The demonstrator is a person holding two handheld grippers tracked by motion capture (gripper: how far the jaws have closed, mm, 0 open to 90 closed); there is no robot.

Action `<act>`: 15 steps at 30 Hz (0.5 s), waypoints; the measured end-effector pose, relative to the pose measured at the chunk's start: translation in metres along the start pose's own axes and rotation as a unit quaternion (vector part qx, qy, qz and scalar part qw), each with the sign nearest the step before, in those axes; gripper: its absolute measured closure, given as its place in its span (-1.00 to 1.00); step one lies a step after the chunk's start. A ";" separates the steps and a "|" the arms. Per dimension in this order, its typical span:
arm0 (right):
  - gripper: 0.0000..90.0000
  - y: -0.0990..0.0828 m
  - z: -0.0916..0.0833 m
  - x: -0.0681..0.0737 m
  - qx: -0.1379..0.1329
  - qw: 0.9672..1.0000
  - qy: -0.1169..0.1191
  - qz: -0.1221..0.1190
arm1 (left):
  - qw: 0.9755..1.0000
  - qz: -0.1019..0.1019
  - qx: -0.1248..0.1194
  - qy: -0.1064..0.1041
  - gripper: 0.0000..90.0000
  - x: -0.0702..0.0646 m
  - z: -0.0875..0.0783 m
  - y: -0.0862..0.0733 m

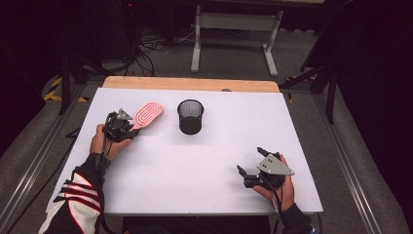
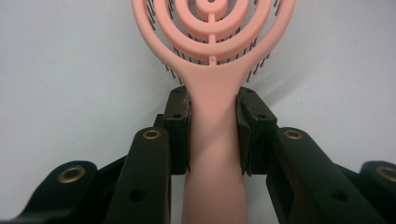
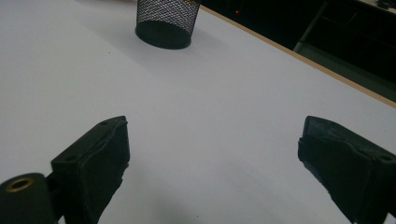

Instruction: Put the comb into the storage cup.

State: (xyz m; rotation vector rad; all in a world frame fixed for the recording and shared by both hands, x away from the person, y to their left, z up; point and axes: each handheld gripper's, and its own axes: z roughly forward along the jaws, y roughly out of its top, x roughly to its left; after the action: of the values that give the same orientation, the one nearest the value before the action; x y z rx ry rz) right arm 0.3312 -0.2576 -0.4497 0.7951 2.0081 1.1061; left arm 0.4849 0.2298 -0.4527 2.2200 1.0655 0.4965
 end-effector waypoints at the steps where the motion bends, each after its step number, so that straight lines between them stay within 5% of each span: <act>1: -0.79 0.000 0.000 0.000 0.000 1.000 0.001 0.000 | 1.000 0.001 -0.005 0.003 0.54 0.001 -0.002 -0.001; 15: -0.79 0.001 0.000 -0.001 -0.004 1.000 0.000 0.001 | 0.998 0.010 -0.061 0.014 0.54 -0.007 -0.023 -0.005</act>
State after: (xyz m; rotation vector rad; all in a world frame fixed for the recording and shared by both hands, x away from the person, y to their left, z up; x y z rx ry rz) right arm 0.3319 -0.2581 -0.4486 0.7931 2.0017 1.1161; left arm 0.4651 0.2350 -0.4396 2.1248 1.0017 0.5872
